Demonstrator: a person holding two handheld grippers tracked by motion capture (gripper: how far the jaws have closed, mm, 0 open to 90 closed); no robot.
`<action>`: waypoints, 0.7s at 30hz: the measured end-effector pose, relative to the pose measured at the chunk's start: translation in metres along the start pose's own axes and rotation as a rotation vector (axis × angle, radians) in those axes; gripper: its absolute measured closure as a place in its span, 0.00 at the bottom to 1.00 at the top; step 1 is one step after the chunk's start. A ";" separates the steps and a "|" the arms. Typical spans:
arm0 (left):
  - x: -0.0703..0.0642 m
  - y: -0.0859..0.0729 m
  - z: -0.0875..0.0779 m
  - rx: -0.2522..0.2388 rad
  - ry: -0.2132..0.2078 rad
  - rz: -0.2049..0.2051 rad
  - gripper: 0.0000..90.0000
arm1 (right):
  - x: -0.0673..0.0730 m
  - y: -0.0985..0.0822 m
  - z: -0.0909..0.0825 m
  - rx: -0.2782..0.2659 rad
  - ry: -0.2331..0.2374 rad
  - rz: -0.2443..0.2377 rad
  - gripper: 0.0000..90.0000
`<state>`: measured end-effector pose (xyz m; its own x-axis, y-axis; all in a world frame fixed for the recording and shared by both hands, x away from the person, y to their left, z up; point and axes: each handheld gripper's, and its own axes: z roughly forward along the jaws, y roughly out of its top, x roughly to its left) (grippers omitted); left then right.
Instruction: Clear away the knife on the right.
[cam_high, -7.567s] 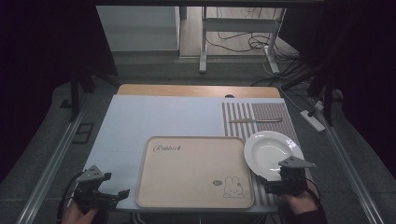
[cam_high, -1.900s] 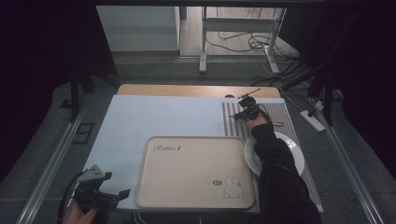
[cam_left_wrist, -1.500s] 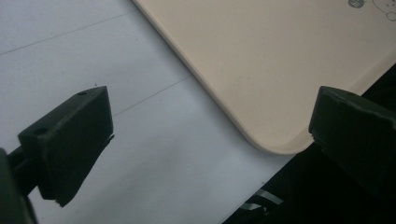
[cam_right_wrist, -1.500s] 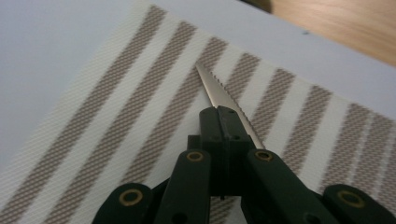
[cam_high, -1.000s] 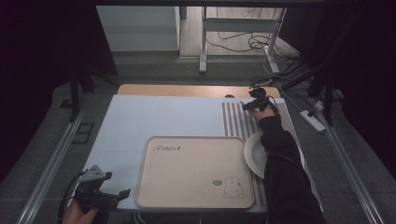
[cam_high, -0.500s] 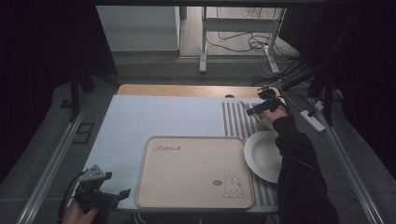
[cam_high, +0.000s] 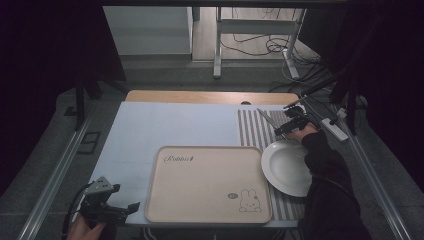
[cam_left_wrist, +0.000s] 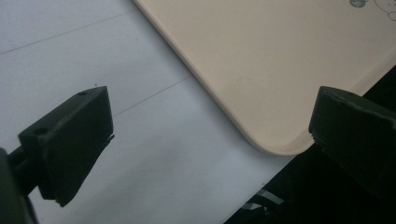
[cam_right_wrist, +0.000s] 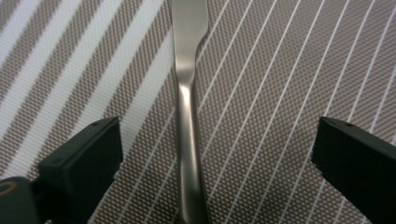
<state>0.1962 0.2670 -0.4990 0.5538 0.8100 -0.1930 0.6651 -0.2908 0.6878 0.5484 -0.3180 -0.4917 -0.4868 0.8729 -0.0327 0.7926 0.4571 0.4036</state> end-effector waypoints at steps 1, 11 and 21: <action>0.000 0.000 0.000 0.000 0.000 -0.001 0.01 | -0.001 -0.001 0.001 0.002 0.006 0.003 0.08; 0.000 0.000 0.000 0.001 0.000 0.003 0.01 | 0.004 0.003 -0.003 0.068 0.026 -0.079 0.58; 0.000 0.000 0.000 0.003 0.002 0.007 0.01 | 0.009 0.014 -0.002 0.165 0.046 -0.111 0.89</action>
<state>0.1958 0.2668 -0.4988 0.5571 0.8091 -0.1870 0.6628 -0.2976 0.6871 0.5542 -0.3044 -0.4841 -0.5874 0.8089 -0.0255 0.7810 0.5748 0.2442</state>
